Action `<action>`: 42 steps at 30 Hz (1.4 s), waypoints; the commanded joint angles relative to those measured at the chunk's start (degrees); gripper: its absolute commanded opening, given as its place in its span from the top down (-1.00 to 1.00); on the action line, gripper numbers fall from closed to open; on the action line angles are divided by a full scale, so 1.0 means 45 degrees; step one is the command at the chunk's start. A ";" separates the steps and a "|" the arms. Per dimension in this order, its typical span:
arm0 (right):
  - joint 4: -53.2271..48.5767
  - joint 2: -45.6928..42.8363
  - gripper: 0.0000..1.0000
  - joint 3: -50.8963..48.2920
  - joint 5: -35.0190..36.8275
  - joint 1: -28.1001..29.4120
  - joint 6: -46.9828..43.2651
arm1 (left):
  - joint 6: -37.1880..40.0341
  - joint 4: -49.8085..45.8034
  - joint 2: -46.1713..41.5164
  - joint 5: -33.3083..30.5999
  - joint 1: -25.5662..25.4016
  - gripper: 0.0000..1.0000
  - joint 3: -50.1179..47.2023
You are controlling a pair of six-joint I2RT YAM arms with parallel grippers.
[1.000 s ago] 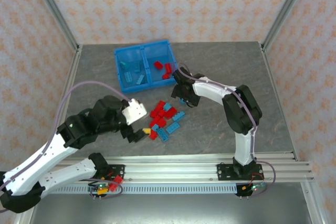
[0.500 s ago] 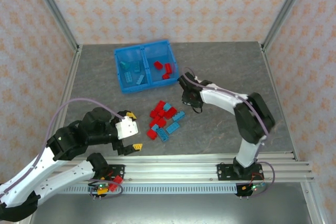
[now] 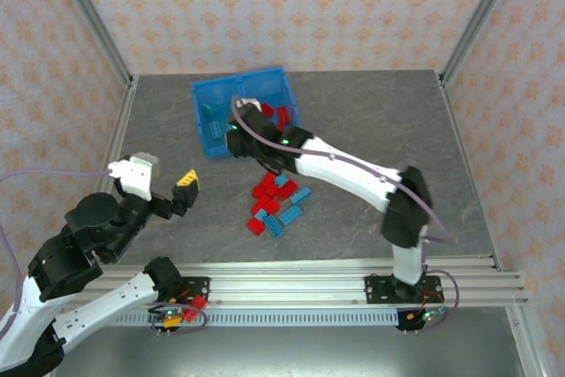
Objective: Sort the legos into containers by color
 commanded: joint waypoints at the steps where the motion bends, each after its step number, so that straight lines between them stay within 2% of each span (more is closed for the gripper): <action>1: -0.1285 0.2504 0.51 0.2731 0.0559 -0.0439 -0.0647 | -0.2377 -0.1651 -0.0044 -0.2296 -0.0081 -0.99 0.0168; 7: -0.2623 0.7370 0.52 0.8805 0.0467 -0.1262 -0.0942 | -0.4013 -0.1896 -0.0185 -0.1923 -0.0086 -0.99 -0.0281; 11: -0.2311 0.8955 0.41 1.0666 -0.0142 -0.1428 -0.1313 | -0.4007 -0.1676 -0.0039 -0.1394 -0.0071 -0.99 -0.0754; 15: -0.1585 0.9410 0.07 1.0976 -0.1103 -0.1489 -0.1238 | -0.3815 -0.1884 0.0524 -0.1133 -0.0080 -0.99 -0.0770; 17: -0.1589 0.9389 -0.03 1.1260 -0.1298 -0.1475 -0.1180 | -0.3819 -0.1956 0.0808 -0.1100 -0.0088 -0.99 -0.0790; 22: -0.2081 0.8375 -0.06 1.1445 -0.1399 -0.1475 -0.1055 | -0.4256 -0.1666 0.1375 -0.0739 -0.0078 -0.99 -0.1040; 25: -0.2934 0.6834 -0.04 1.0997 -0.1530 -0.1504 -0.0734 | -0.4801 -0.1561 0.1726 -0.0310 -0.0084 -0.99 -0.1079; 28: -0.3238 0.4025 -0.04 0.8359 -0.1856 -0.1706 -0.0251 | -0.5388 -0.1059 0.2330 0.1098 -0.0071 -0.99 -0.1376; 32: -0.2060 -0.0918 -0.10 0.2014 -0.2877 -0.2312 -0.0185 | -0.6833 0.0168 0.4061 0.3293 -0.0094 -0.99 -0.2147; 36: -0.1699 -0.5733 -0.26 -0.3730 -0.4270 -0.3030 -0.0648 | -0.7303 0.1418 0.6442 0.4328 -0.0090 -0.99 -0.2429; 39: -0.2849 -0.8682 -0.41 -0.6456 -0.4370 -0.3182 -0.0992 | -0.6976 0.1902 0.8422 0.4636 -0.0061 -0.94 -0.2319; 42: -0.4284 -1.0861 -0.48 -0.7897 -0.4572 -0.3208 -0.0881 | -0.6880 0.1440 1.0328 0.5322 -0.0044 -0.81 -0.1799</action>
